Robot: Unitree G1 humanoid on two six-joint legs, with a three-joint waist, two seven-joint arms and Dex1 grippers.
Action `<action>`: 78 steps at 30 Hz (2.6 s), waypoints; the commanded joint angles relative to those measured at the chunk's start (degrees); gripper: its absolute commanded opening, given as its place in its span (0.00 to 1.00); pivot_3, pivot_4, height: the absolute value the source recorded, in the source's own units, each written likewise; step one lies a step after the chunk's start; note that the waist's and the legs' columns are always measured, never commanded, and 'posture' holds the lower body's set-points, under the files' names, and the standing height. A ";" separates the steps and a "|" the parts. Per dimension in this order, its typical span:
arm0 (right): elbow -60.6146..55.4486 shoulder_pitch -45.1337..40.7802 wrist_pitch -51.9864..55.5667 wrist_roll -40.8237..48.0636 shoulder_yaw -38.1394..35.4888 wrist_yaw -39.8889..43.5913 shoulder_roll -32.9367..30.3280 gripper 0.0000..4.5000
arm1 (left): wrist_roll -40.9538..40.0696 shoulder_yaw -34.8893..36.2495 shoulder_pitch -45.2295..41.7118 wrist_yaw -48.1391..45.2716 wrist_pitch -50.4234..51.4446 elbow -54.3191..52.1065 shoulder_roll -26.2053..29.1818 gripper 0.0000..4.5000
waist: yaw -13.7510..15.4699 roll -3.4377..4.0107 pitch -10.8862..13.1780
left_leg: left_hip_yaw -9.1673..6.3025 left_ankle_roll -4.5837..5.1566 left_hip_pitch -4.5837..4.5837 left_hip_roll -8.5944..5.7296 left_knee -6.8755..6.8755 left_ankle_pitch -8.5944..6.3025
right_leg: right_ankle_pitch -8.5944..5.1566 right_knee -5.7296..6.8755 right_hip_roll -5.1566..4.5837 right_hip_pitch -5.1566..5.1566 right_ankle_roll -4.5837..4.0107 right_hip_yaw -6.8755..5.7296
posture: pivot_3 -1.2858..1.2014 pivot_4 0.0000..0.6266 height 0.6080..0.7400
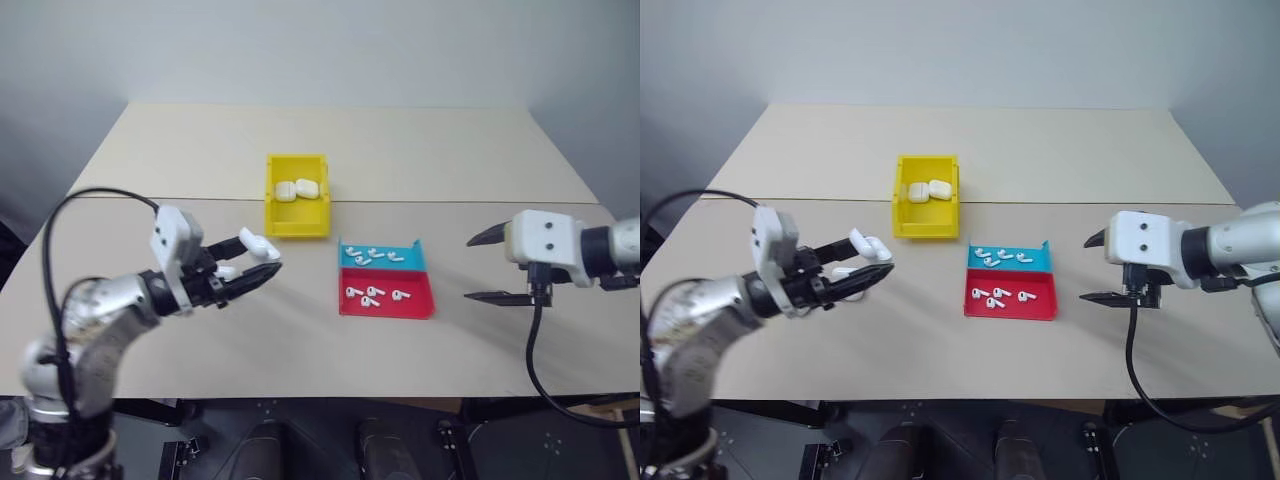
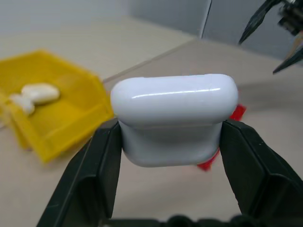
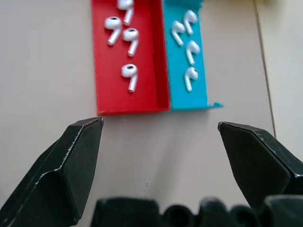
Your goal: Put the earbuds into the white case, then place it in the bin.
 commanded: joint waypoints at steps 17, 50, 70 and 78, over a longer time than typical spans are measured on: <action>-0.08 -21.97 24.26 -13.74 26.61 4.31 14.26 1.00 | -0.94 -10.00 1.82 -26.96 -42.76 21.75 -7.30 0.62 | 0.33 0.08 -0.07 | -0.05 -0.03 -0.15 -0.02 0.01 0.03 | 0.05 -0.01 -0.01 -0.14 0.04 -0.06 | 0.52 0.24 1.00; 8.94 -21.31 29.93 -25.15 35.27 -2.45 23.29 0.59 | -2.79 -12.87 -1.88 -29.10 -41.65 20.40 -4.93 0.62 | 0.11 0.08 -0.07 | -0.08 -0.03 -0.11 -0.01 0.01 0.04 | 0.05 -0.01 0.03 -0.12 0.03 -0.07 | 0.52 0.24 1.00; 11.13 -20.66 27.29 -26.61 35.93 -2.22 24.12 0.46 | -2.13 -12.93 -0.31 -26.73 -40.26 18.46 -3.70 0.62 | 0.09 0.08 -0.07 | -0.08 -0.03 -0.10 0.00 0.01 0.03 | 0.05 -0.02 0.04 -0.11 0.03 -0.07 | 0.52 0.24 1.00; 11.44 -20.15 26.21 -27.15 36.04 -2.25 23.97 0.27 | -1.34 -13.10 -0.21 -25.99 -40.09 18.49 -3.47 0.62 | 0.08 0.08 -0.07 | -0.08 -0.03 -0.10 0.00 0.01 0.03 | 0.05 -0.02 0.04 -0.11 0.03 -0.07 | 0.52 0.24 1.00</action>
